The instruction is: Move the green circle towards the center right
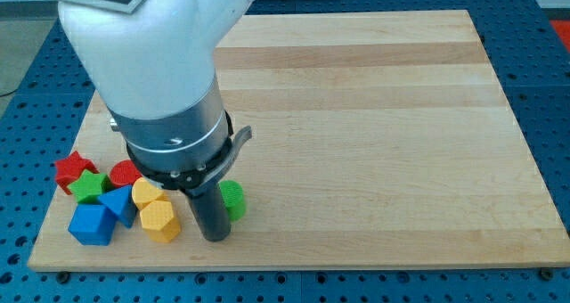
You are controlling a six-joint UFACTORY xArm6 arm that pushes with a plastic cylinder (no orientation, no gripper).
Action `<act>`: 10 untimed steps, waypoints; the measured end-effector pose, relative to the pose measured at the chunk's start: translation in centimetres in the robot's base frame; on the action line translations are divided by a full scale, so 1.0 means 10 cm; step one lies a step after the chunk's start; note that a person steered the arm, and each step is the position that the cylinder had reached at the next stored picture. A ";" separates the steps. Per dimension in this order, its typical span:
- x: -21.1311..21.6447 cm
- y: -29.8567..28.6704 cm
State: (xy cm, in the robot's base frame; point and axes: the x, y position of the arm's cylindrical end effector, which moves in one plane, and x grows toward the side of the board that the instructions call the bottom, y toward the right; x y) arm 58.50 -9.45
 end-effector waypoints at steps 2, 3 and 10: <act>-0.34 0.00; -0.58 0.08; -1.25 1.56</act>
